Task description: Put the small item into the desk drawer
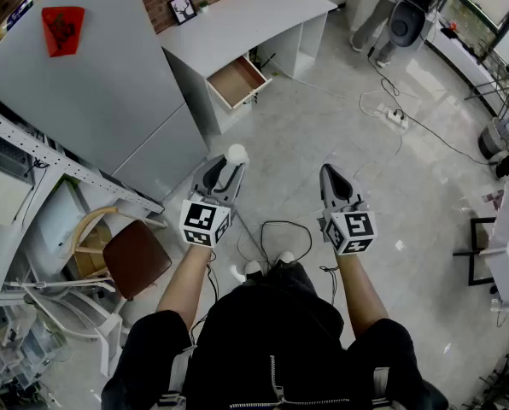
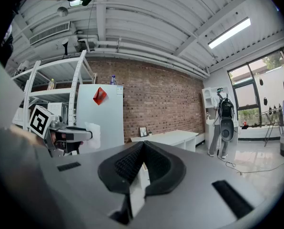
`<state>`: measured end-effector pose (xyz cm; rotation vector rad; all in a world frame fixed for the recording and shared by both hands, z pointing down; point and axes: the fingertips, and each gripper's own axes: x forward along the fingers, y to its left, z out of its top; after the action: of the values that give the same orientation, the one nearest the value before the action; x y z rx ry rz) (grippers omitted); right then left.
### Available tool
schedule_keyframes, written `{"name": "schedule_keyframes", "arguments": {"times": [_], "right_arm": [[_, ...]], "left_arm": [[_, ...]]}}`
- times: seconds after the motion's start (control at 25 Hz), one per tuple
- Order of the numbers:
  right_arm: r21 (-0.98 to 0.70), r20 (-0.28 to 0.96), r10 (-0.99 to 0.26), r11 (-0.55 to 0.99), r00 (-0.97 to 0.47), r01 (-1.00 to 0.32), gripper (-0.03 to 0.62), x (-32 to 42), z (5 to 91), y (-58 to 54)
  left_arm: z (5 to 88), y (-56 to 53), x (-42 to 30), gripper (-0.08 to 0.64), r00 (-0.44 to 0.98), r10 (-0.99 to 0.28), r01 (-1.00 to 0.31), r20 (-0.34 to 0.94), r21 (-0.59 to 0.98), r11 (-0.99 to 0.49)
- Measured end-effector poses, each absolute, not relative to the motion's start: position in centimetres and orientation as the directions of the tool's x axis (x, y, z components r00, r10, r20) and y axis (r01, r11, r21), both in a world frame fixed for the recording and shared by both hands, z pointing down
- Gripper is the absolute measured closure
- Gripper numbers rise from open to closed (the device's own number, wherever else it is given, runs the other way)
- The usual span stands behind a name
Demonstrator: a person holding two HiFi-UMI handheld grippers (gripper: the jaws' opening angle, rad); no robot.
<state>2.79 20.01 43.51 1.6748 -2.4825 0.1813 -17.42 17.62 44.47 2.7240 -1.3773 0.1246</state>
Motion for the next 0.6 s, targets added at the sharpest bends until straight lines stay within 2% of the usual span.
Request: {"name": "schedule_keyframes", "arguments": {"times": [0.6], "right_arm": [[-0.016, 0.161, -0.909, 0.387, -0.384, -0.922, 0.586, 0.9, 43.2, 21.3]], "left_arm": [[45.0, 18.5, -19.8, 0.412, 0.582, -0.806, -0.813, 0.106, 0.071, -0.578]]}}
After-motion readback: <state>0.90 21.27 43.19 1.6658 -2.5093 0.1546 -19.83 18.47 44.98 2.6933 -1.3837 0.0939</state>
